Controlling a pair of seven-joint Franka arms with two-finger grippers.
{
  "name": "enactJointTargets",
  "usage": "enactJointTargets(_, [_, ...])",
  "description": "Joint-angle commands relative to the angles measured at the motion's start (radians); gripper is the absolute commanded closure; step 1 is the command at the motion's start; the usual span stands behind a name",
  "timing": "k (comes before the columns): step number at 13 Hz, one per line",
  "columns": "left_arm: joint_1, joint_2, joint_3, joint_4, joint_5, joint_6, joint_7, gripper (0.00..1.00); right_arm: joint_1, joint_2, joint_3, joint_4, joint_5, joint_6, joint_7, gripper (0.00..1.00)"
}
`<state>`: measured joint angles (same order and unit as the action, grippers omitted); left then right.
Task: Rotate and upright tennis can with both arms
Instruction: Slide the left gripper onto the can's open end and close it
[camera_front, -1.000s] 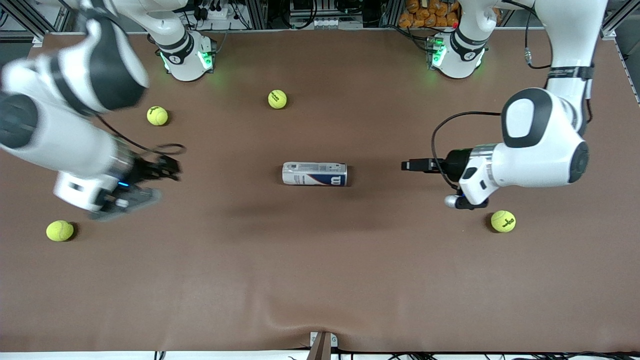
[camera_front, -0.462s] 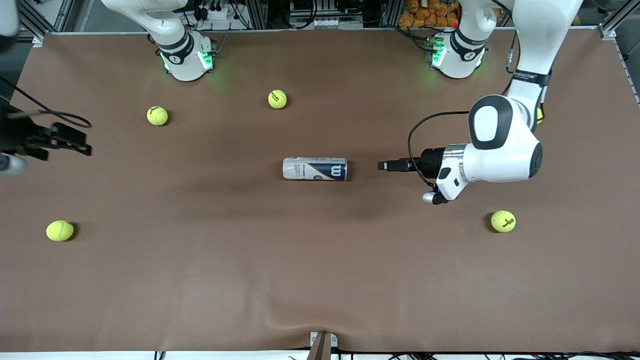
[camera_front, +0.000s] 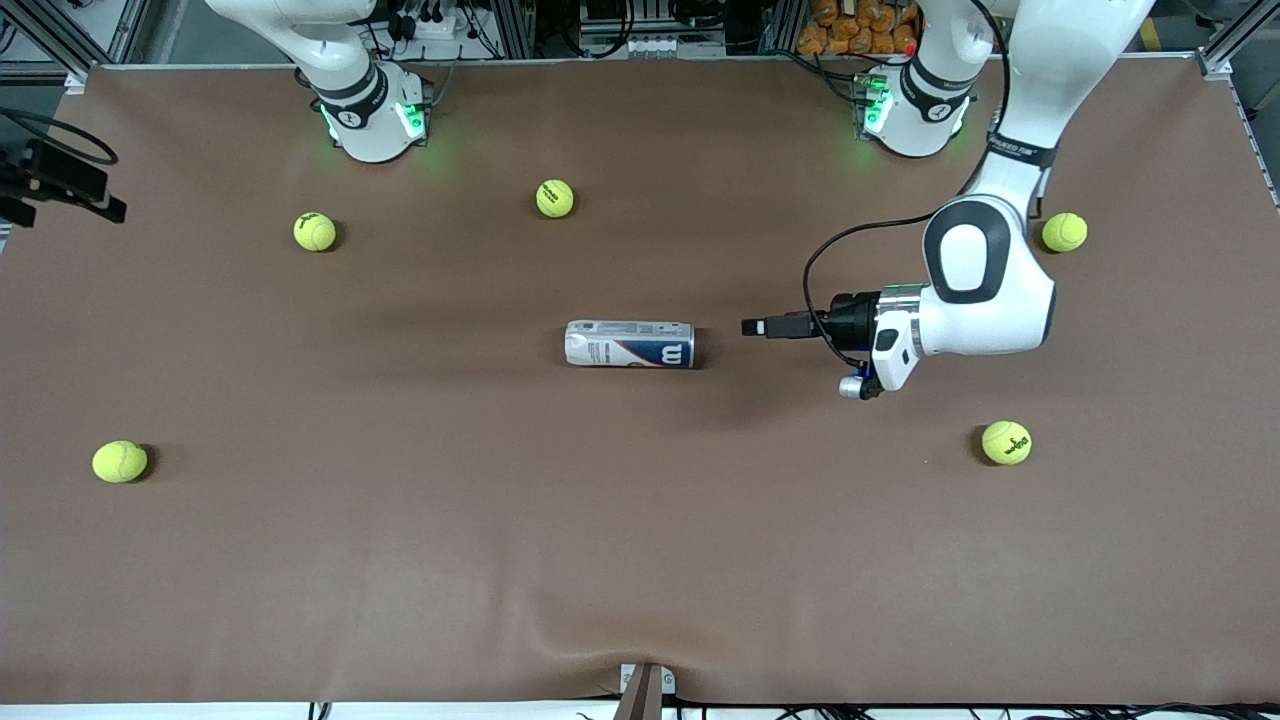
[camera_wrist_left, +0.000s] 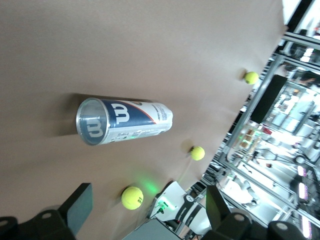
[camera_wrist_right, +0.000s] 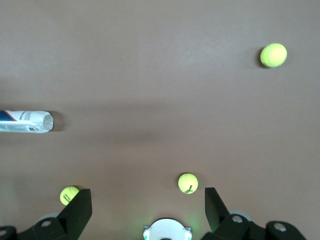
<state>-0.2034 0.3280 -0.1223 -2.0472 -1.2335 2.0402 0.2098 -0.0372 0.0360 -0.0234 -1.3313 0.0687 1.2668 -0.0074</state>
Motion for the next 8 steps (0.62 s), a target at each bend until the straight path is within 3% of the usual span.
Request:
enactJointTargets(1, [-0.004, 0.06, 0.0, -0.007, -0.142, 0.015, 0.176, 0.0, -0.012, -0.034, 0.016, -0.017, -0.001, -0.006, 0.087, 0.0])
enactJointTargets(3, [-0.008, 0.118, -0.002, -0.005, -0.271, 0.014, 0.323, 0.0, 0.049, -0.034, -0.036, -0.014, -0.021, -0.03, 0.165, 0.0])
enactJointTargets(8, [-0.01, 0.203, -0.003, -0.001, -0.389, 0.012, 0.485, 0.0, 0.045, -0.034, -0.041, -0.013, -0.11, -0.056, 0.069, 0.0])
